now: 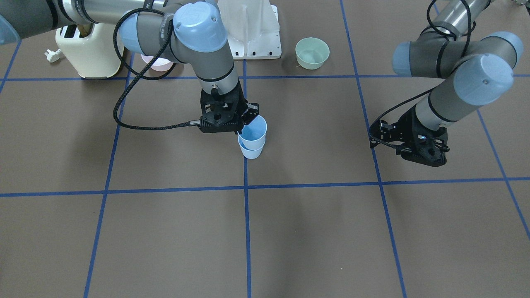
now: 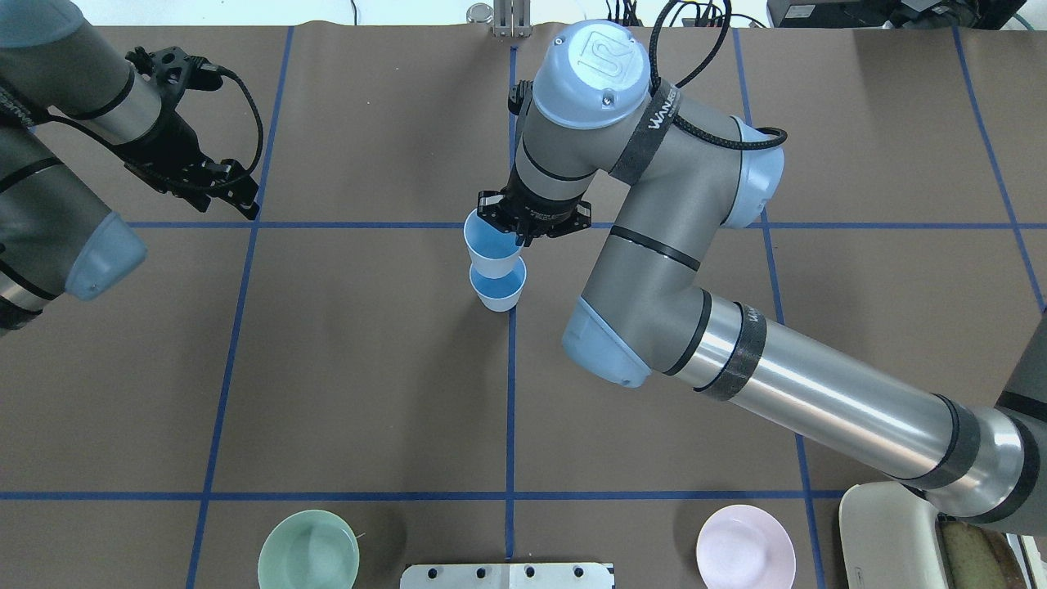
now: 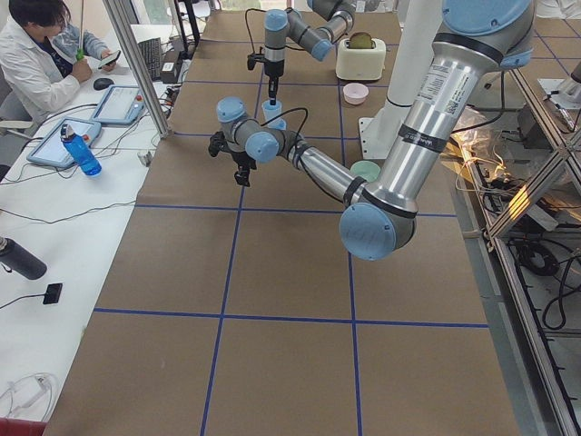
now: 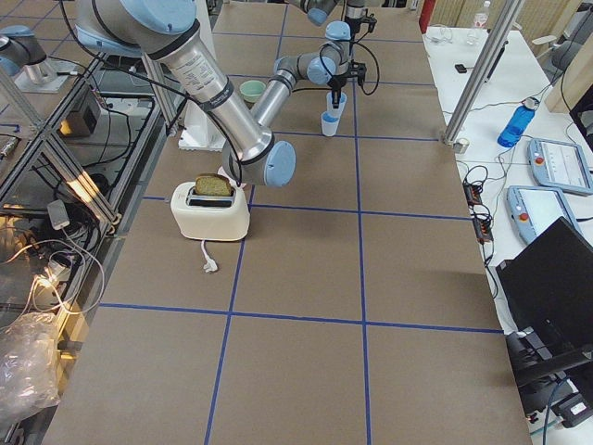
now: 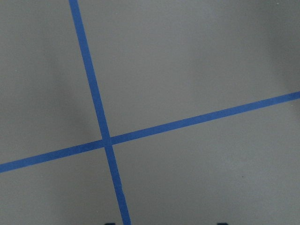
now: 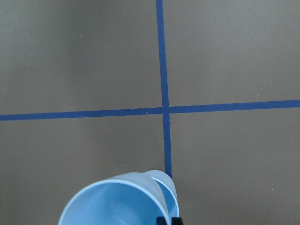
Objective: Stack blue cups with both arms
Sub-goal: 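Lower the cup into the center cup and open the right gripper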
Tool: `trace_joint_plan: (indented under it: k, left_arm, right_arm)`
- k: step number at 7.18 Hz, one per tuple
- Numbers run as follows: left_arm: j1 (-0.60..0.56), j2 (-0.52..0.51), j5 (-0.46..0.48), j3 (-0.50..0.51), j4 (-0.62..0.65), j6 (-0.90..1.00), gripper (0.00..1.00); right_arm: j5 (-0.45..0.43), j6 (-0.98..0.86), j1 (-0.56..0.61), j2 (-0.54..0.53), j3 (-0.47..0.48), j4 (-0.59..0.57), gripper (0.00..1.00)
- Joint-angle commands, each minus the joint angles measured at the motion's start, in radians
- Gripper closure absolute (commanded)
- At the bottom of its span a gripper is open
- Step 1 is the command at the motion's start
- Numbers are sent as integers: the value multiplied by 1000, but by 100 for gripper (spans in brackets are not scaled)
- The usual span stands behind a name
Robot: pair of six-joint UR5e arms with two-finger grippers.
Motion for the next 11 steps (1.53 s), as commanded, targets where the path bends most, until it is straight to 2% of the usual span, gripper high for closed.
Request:
trace_joint_plan:
  k: [1,6,7,8,9,10,11]
  left_arm:
    - [0,0,0,0,0,0,22]
    - [0,3,0,0,0,0,22]
    - [0,3,0,0,0,-1,22]
    - [0,5,0,0,0,-2,22]
    - [0,5,0,0,0,0,22]
    - [0,5,0,0,0,-1,22]
    - [0,5,0,0,0,0,22]
  right_arm:
    - [-2,0,-5,-5,4,0,91]
    - [-7,0,-16,-8,1,0,90]
    - [-5,-5,-16,-8,0,0,87]
    - [-3,-17,-16,-15,1,2,60]
    - [-5,-17,-16,-17,1,3,28]
    - [-5,-17,-14,-20,1,18,0]
    - [-5,-17,-14,-32,1,50,0]
